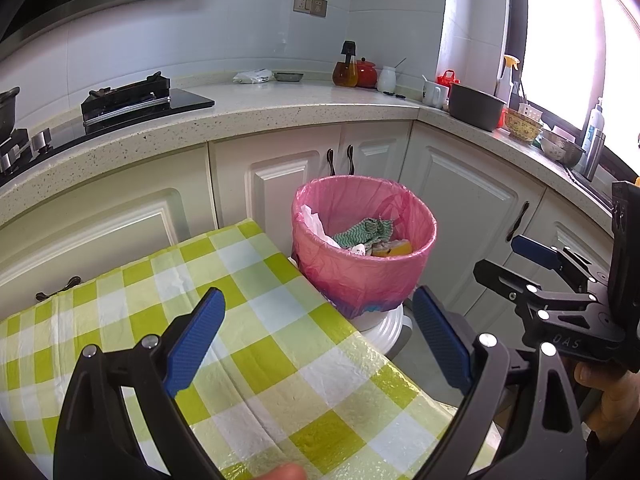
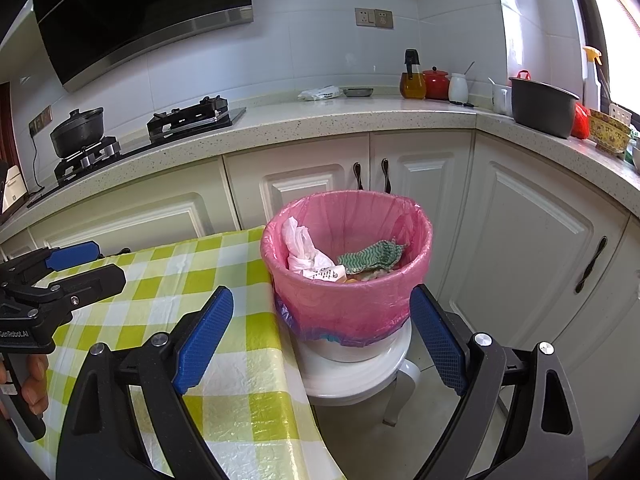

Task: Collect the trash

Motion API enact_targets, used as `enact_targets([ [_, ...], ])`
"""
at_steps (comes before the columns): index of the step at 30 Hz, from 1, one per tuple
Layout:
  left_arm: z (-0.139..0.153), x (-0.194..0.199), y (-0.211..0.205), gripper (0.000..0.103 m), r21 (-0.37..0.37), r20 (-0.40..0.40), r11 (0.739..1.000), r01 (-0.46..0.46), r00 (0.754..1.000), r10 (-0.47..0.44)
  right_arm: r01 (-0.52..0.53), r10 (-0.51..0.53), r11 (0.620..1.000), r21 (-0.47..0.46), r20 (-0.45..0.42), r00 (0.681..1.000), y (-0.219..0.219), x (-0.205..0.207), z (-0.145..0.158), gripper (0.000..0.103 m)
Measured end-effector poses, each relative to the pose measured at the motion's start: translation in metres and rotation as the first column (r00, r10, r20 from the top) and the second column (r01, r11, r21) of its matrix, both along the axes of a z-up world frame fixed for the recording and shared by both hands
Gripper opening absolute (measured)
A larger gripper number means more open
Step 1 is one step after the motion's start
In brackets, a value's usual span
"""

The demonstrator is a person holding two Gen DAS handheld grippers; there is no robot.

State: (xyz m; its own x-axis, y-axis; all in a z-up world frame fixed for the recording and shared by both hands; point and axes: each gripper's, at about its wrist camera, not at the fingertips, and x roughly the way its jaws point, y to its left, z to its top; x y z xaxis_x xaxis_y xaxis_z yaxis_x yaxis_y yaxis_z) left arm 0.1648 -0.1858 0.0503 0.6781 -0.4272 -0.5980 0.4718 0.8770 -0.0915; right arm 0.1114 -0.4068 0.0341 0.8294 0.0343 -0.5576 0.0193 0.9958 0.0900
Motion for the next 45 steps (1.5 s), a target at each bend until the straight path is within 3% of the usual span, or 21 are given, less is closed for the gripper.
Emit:
enact_targets([
  [45, 0.0, 0.0014, -0.0013, 0.093, -0.01, -0.005, 1.0, 0.023, 1.0, -0.023, 0.0, 0.0, 1.0, 0.002, 0.0, 1.0, -0.0011, 0.0011, -0.0004, 0.085],
])
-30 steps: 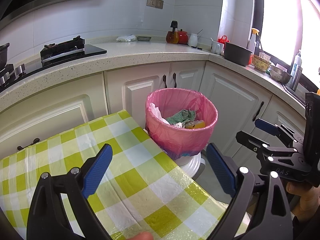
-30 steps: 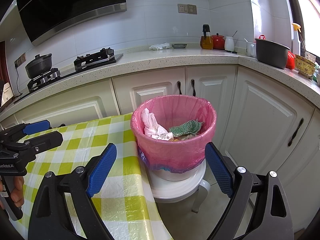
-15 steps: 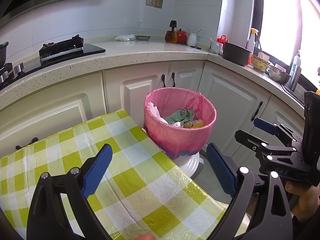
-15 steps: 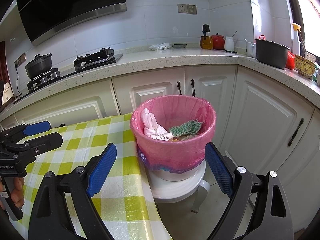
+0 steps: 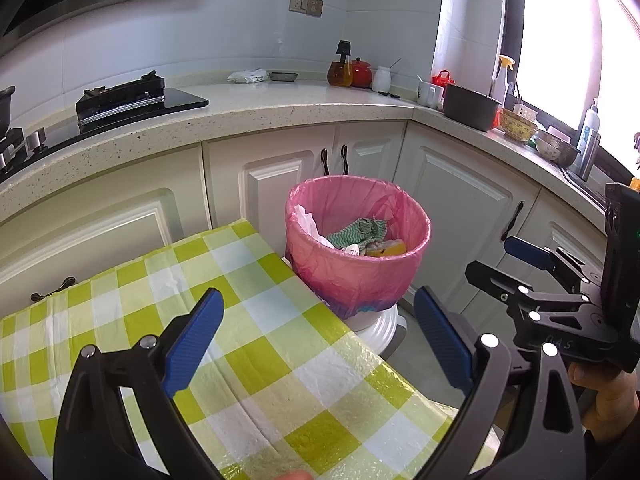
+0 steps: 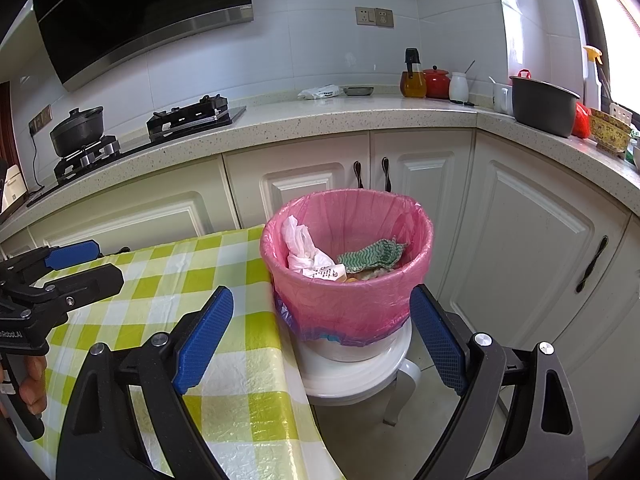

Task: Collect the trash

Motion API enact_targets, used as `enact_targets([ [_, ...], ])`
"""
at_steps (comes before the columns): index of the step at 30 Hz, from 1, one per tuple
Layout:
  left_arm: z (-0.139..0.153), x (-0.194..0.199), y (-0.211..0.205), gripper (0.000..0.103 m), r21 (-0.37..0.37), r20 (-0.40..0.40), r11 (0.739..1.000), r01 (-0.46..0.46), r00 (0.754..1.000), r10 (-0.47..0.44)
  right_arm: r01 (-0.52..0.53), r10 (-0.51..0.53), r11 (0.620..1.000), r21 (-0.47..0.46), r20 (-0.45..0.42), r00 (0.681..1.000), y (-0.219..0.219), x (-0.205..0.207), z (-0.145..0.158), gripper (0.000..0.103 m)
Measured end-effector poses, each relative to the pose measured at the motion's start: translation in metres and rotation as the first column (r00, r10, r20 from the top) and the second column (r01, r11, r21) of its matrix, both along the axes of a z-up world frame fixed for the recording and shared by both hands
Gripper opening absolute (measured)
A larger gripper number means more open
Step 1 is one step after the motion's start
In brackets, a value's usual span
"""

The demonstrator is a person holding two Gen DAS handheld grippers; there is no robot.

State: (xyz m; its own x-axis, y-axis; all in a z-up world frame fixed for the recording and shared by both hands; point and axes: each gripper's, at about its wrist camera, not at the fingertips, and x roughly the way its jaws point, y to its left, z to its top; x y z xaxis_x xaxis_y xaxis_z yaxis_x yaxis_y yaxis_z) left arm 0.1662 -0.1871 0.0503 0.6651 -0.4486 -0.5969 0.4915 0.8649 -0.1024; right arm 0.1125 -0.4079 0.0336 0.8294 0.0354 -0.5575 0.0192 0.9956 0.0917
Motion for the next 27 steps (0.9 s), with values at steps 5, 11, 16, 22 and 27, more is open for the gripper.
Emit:
enact_targets([
  [5, 0.0001, -0.0003, -0.0007, 0.093, 0.001, 0.0, 1.0, 0.001, 1.0, -0.001, -0.001, 0.001, 1.0, 0.001, 0.0, 1.0, -0.0002, 0.0003, -0.0008, 0.085],
  [11, 0.0001, -0.0009, -0.0012, 0.093, 0.001, 0.005, 1.0, 0.005, 1.0, -0.005, 0.0, 0.0, 1.0, 0.0, 0.0, 1.0, -0.0001, 0.0001, -0.0003, 0.085],
  [16, 0.0001, -0.0008, -0.0014, 0.093, 0.002, 0.004, 1.0, 0.007, 1.0, -0.007, 0.001, -0.001, 1.0, 0.001, -0.001, 1.0, -0.0005, 0.0004, -0.0015, 0.085],
  [22, 0.0007, -0.0015, -0.0021, 0.093, -0.004, 0.003, 1.0, 0.017, 1.0, -0.017, 0.0, 0.0, 1.0, 0.0, 0.0, 1.0, -0.0005, 0.0001, -0.0025, 0.085],
  [27, 0.0, -0.0013, -0.002, 0.094, 0.002, 0.009, 1.0, 0.018, 1.0, -0.018, 0.001, -0.001, 1.0, 0.001, -0.001, 1.0, -0.0003, 0.0002, -0.0025, 0.085],
])
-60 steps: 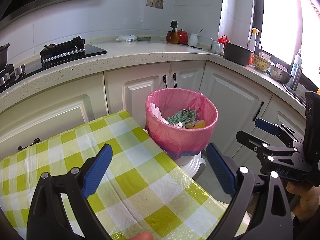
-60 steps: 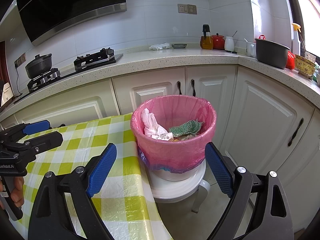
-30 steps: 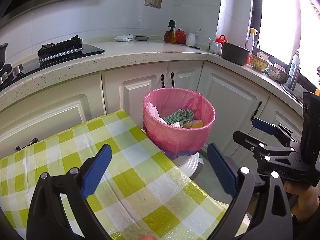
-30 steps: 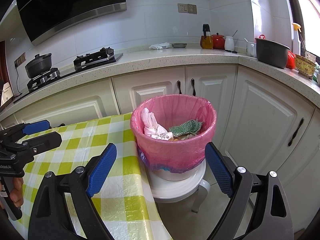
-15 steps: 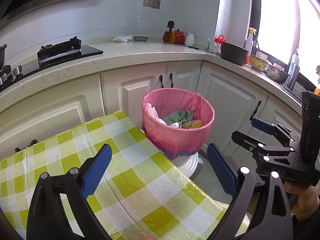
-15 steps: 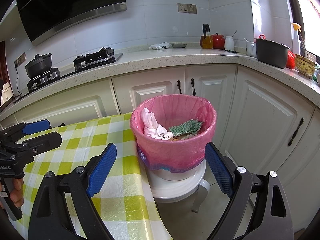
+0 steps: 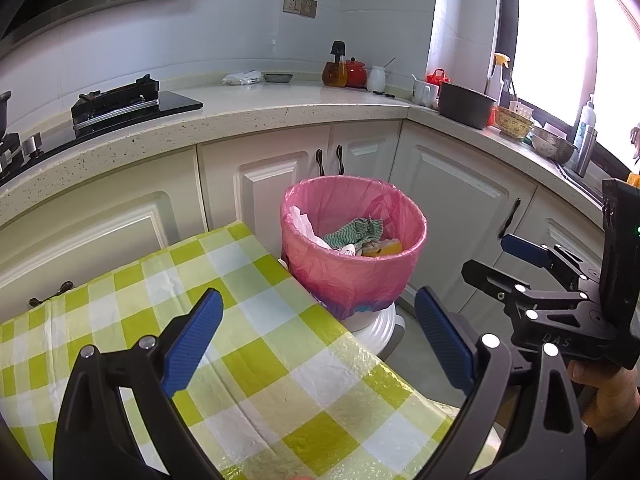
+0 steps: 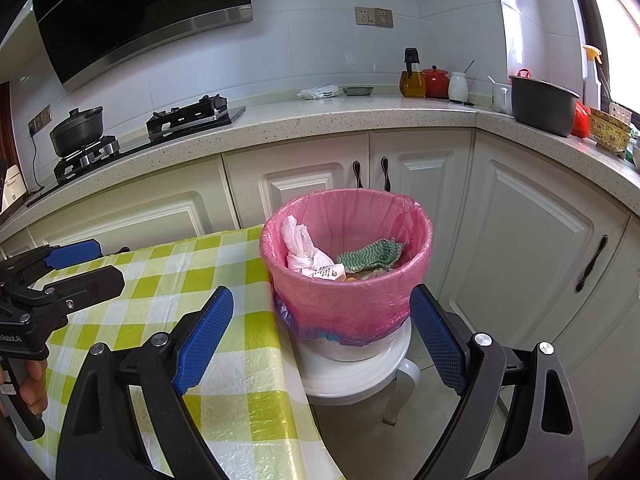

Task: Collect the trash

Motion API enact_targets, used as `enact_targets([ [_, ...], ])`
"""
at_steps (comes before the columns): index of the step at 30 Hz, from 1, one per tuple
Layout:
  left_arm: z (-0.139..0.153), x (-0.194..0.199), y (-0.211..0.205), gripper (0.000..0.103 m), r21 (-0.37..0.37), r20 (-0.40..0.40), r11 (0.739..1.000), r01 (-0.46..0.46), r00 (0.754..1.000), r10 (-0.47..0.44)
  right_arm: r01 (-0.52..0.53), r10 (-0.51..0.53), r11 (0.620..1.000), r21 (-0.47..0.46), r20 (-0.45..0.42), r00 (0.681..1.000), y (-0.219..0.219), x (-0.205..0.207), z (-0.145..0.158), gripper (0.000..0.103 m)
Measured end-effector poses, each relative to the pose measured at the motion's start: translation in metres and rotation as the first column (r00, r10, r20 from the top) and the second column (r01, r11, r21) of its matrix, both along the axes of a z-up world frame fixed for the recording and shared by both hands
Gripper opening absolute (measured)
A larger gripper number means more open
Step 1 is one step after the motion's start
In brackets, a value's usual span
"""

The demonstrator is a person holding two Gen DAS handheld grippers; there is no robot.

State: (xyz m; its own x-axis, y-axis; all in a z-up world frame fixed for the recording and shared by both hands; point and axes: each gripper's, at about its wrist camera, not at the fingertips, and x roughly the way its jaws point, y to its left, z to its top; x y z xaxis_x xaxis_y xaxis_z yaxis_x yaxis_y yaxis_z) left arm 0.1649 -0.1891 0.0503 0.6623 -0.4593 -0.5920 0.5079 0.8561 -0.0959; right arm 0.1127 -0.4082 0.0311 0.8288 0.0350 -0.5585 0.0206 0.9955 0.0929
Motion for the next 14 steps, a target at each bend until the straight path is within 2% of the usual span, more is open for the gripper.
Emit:
enact_targets([
  [14, -0.0008, 0.0015, 0.0017, 0.095, -0.002, -0.004, 1.0, -0.003, 1.0, 0.003, 0.0, 0.0, 1.0, 0.001, -0.001, 1.0, -0.0001, 0.0003, 0.0, 0.085],
])
